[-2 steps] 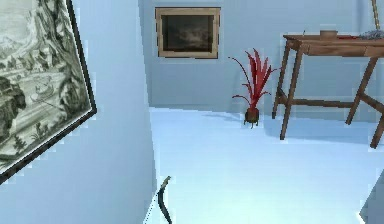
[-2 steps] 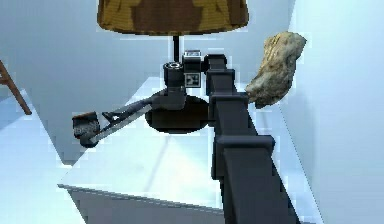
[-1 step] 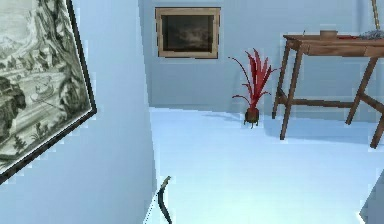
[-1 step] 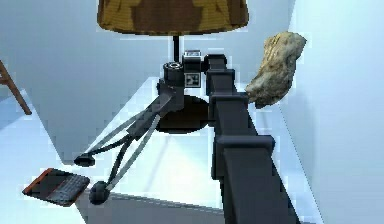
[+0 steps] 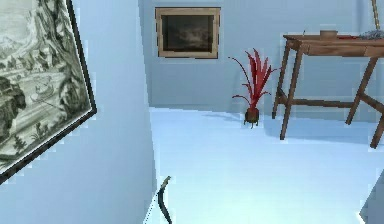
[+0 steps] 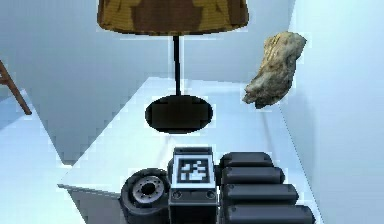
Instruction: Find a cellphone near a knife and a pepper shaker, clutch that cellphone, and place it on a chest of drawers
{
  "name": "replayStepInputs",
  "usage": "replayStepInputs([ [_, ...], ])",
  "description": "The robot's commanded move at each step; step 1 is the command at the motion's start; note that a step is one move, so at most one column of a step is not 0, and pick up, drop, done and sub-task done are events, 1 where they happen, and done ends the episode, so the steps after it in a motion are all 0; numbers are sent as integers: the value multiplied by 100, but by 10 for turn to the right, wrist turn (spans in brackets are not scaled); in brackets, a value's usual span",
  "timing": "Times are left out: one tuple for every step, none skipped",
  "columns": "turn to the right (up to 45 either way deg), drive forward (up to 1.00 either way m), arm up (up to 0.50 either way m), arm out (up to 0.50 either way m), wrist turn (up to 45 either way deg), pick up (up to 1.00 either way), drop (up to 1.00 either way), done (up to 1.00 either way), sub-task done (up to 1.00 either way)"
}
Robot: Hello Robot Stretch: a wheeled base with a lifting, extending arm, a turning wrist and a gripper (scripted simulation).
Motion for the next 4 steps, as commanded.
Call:
replayStepInputs([
  [240,0,0,0,0,0,0,0,0],
  [0,45,0,0,0,0,0,0,0],
  [270,0,0,0,0,0,0,0,0],
  [0,20,0,0,0,0,0,0,0],
])
